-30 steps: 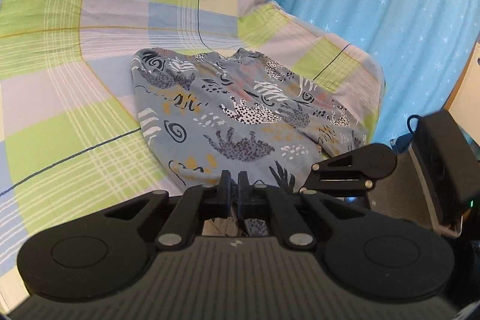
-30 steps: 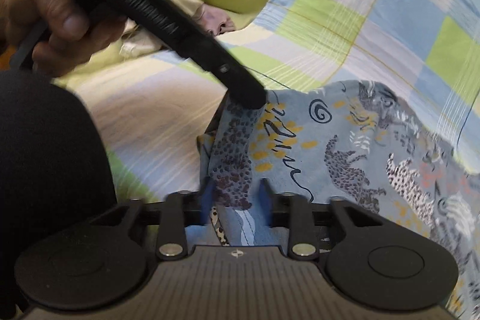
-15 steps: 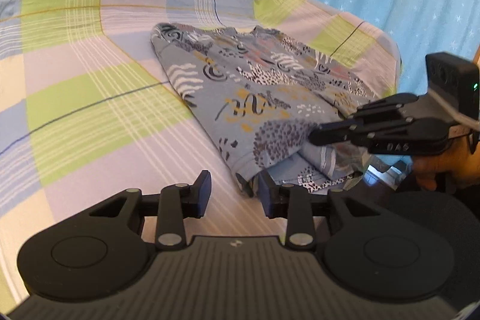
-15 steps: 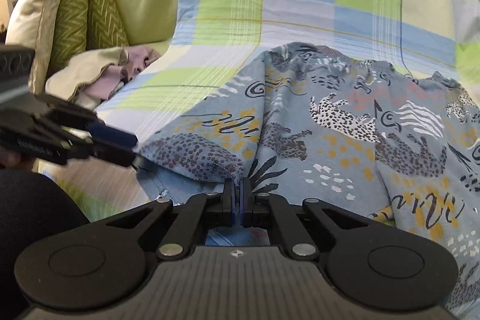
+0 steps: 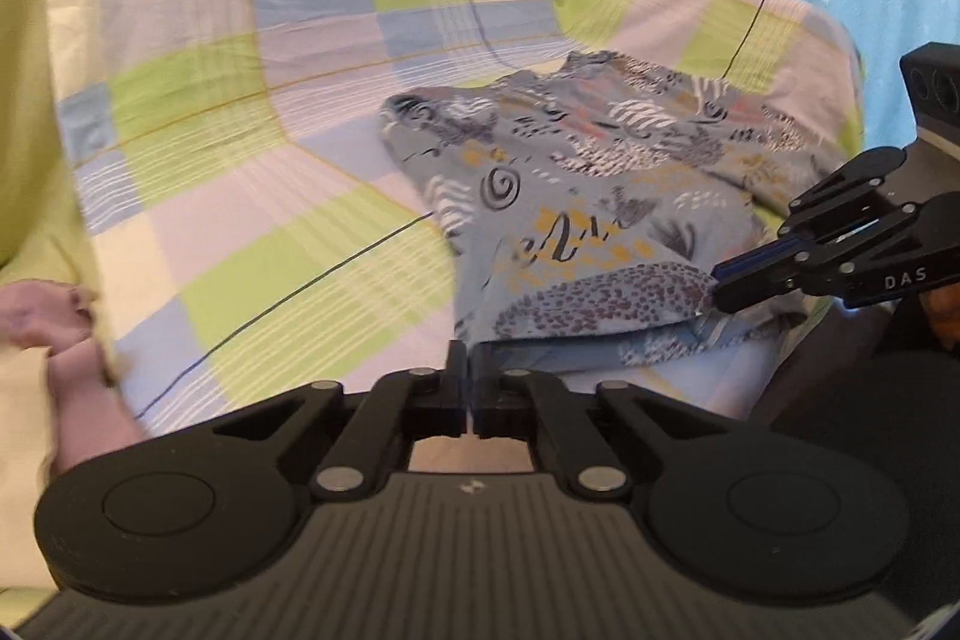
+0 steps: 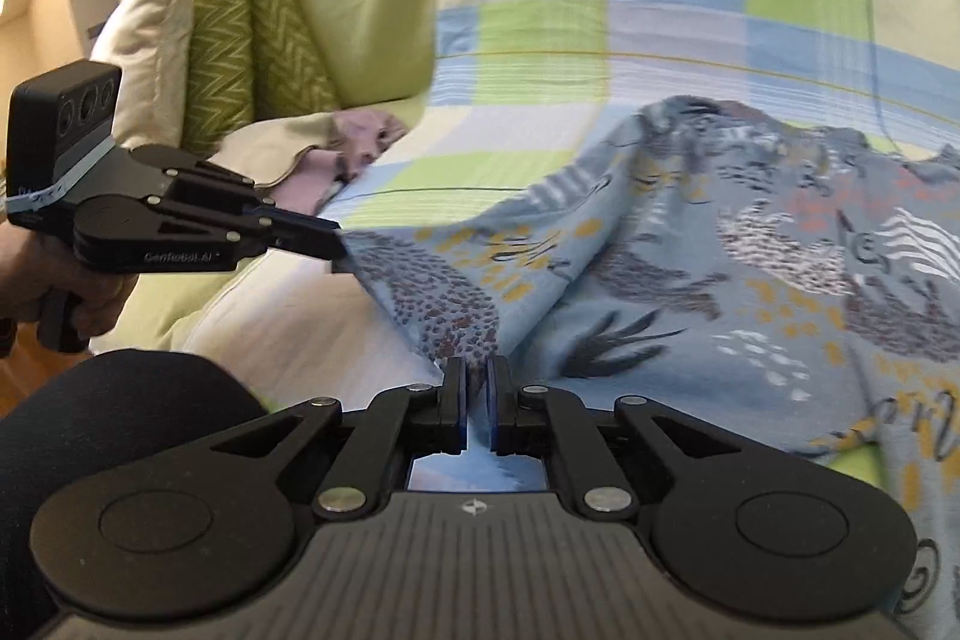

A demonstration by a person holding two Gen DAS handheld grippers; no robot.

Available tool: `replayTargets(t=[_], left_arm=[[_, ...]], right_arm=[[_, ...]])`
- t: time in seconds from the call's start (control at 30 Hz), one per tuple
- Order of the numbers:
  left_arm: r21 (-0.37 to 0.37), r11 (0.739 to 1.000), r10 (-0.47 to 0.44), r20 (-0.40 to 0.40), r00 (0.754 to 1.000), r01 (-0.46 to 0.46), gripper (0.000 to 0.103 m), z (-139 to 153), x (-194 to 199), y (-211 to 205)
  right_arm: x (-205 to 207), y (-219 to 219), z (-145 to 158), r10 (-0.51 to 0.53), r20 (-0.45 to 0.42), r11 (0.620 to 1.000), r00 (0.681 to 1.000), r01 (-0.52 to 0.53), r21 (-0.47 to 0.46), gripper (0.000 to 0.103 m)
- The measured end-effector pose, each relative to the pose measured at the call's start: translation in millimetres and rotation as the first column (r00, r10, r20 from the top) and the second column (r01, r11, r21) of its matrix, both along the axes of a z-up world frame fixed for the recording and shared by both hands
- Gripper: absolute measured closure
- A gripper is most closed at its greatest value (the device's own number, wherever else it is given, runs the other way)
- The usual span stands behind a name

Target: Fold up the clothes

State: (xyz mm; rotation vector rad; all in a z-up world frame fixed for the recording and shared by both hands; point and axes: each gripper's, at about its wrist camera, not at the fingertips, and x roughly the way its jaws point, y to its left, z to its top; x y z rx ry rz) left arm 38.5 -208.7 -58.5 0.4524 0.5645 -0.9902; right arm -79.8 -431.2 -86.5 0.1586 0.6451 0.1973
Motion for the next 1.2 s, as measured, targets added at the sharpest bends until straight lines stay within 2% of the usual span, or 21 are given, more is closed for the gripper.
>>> replayTargets(t=[0.1,0.17,0.23,0.27,0.3,0.37,0.47,0.5,0.53,0.57,0.6,0.67,0.73,0.8,0.87,0.93,1.0,1.1,1.2], left_arm=[[0.026,0.999,0.031,-0.028,0.999,-0.03,0.103,-8.9,3.4,12.2],[0.001,0.998,0.055,-0.083,0.995,-0.055,0.103,-12.4,9.4,16.7],[-0.04,0.995,0.08,-0.154,0.985,-0.087,0.1,-13.2,20.3,18.0],[-0.064,0.993,0.089,-0.195,0.977,-0.103,0.09,-13.3,26.7,16.6],[-0.093,0.988,0.096,-0.245,0.965,-0.122,0.075,-14.0,34.8,14.6],[-0.139,0.979,0.093,-0.344,0.934,-0.148,0.071,-16.3,52.0,9.1],[-0.134,0.982,0.062,-0.431,0.9,-0.132,0.071,-23.5,68.9,-6.7],[-0.111,0.988,0.055,-0.414,0.909,-0.11,0.074,-24.7,68.0,-14.1],[-0.086,0.993,0.041,-0.37,0.928,-0.078,0.075,-24.2,62.7,-21.2],[-0.065,0.997,0.025,-0.325,0.945,-0.049,0.083,-23.4,56.1,-25.9],[-0.044,0.999,0.008,-0.285,0.958,-0.021,0.097,-23.1,49.6,-29.5],[-0.009,1.0,-0.021,-0.202,0.979,0.02,0.099,-24.0,36.4,-32.7],[0.007,0.999,-0.038,-0.128,0.991,0.039,0.101,-22.0,25.3,-30.2],[-0.009,0.999,-0.036,-0.083,0.996,0.035,0.101,-14.9,18.2,-22.5],[-0.036,0.999,-0.017,-0.055,0.998,0.015,0.101,-0.9,13.6,-11.0],[-0.06,0.998,-0.004,-0.037,0.999,0.001,0.101,13.1,7.5,2.4],[-0.033,0.999,-0.008,-0.022,1.0,0.007,0.101,13.1,5.8,5.3],[0.023,1.0,-0.001,-0.012,1.0,0.001,0.101,-1.0,10.6,-1.1],[0.046,0.999,-0.003,-0.028,1.0,0.004,0.101,-12.6,12.4,-8.5]], right_arm=[[2.5,7.7,-3.2,0.024,-0.012,1.0,1.0,-0.024,-0.01,0.089],[-0.3,9.8,-3.5,0.014,-0.021,0.998,1.0,-0.016,-0.055,0.086],[-7.4,10.4,-2.7,-0.007,-0.026,0.994,1.0,0.004,-0.106,0.078],[-13.3,9.9,-2.1,-0.019,-0.029,0.992,0.999,0.015,-0.123,0.076],[-18.3,5.6,-2.3,-0.036,-0.035,0.99,0.999,0.031,-0.136,0.074],[-29.0,-7.1,-3.2,-0.087,-0.048,0.985,0.995,0.078,-0.153,0.07],[-48.7,-29.0,-4.6,-0.198,-0.066,0.973,0.978,0.188,-0.134,0.063],[-55.0,-36.5,-5.6,-0.238,-0.074,0.967,0.968,0.229,-0.112,0.062],[-60.0,-44.1,-7.1,-0.278,-0.085,0.959,0.957,0.272,-0.079,0.062],[-64.3,-50.5,-8.7,-0.314,-0.095,0.949,0.945,0.31,-0.053,0.061],[-66.9,-54.5,-10.8,-0.344,-0.104,0.939,0.933,0.341,-0.039,0.061],[-68.4,-61.7,-16.2,-0.382,-0.115,0.922,0.917,0.386,0.014,0.061],[-68.8,-70.1,-21.9,-0.417,-0.132,0.896,0.9,0.431,0.107,0.061],[-69.2,-80.3,-26.2,-0.442,-0.146,0.855,0.885,0.465,0.232,0.061],[-67.9,-83.4,-26.6,-0.466,-0.152,0.823,0.872,0.49,0.288,0.061],[-65.4,-81.0,-23.8,-0.485,-0.153,0.812,0.861,0.509,0.287,0.054],[-63.5,-76.5,-20.3,-0.523,-0.141,0.805,0.841,0.541,0.243,0.053],[-65.0,-66.1,-11.5,-0.573,-0.08,0.799,0.815,0.578,0.166,0.051],[-58.3,-52.0,-7.0,-0.51,-0.068,0.846,0.857,0.515,0.138,0.052]])
